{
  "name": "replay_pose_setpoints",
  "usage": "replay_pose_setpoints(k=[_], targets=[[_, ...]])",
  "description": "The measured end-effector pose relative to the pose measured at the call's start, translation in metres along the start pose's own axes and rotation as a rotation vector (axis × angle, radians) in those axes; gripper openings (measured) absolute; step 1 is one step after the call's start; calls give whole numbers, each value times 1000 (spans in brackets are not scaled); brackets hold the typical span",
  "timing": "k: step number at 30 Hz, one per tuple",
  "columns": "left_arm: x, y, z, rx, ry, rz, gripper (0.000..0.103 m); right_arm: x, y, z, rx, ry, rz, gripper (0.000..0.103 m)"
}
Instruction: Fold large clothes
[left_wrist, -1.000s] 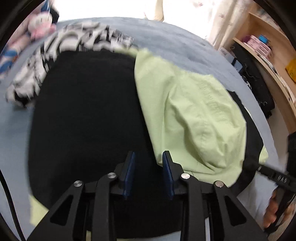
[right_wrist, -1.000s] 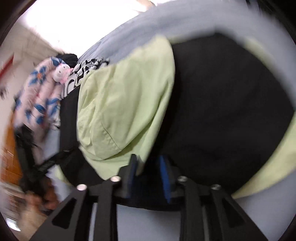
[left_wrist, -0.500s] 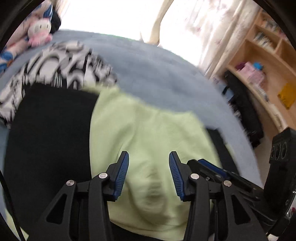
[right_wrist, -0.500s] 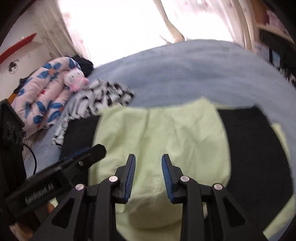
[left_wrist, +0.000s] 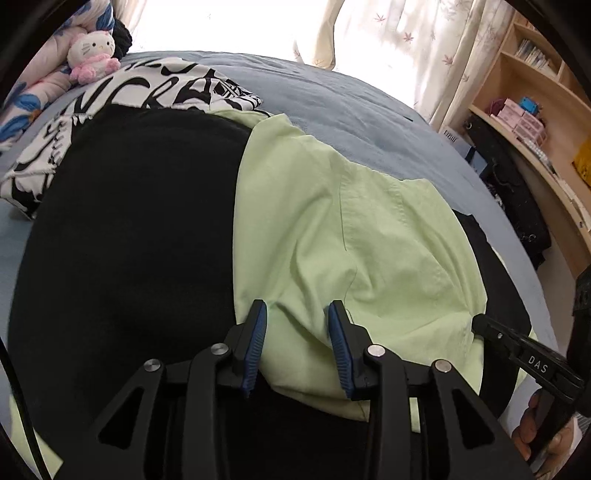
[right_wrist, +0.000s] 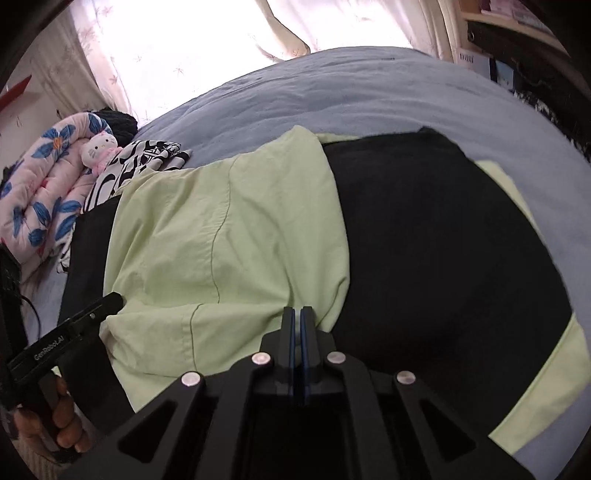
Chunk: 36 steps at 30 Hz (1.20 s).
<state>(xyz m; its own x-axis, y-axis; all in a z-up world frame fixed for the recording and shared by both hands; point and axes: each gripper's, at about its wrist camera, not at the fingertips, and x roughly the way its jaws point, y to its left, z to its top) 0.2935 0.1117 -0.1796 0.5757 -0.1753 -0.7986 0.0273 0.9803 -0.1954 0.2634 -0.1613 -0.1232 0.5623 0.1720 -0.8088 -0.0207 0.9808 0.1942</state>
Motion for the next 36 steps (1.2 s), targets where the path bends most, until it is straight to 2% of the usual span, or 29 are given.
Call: replay_pose_setpoints(k=[5, 11, 14, 23, 25, 27, 31, 33, 36], targets=[[-28, -13, -1, 23, -21, 46, 53, -23, 14, 5, 16, -39, 30, 3], [-79, -23, -5, 27, -35, 70, 53, -76, 34, 7, 3, -115, 57, 3], [-106, -23, -5, 14, -34, 115, 53, -113, 46, 7, -13, -164, 63, 3], [-224, -25, -33, -5, -131, 140, 55, -236, 72, -13, -44, -305, 119, 4], [-250, -25, -46, -7, -148, 145, 57, -261, 74, -23, -51, -328, 132, 12], [-268, -24, -56, -10, -162, 145, 58, -279, 77, -32, -60, -353, 128, 27], [-296, -24, -80, 0, -182, 134, 61, -315, 85, -57, -120, -401, 100, 30], [-301, -24, -92, 7, -179, 130, 66, -321, 88, -69, -141, -407, 86, 34], [-296, -21, -110, 5, -148, 112, 67, -316, 91, -88, -168, -401, 55, 41]])
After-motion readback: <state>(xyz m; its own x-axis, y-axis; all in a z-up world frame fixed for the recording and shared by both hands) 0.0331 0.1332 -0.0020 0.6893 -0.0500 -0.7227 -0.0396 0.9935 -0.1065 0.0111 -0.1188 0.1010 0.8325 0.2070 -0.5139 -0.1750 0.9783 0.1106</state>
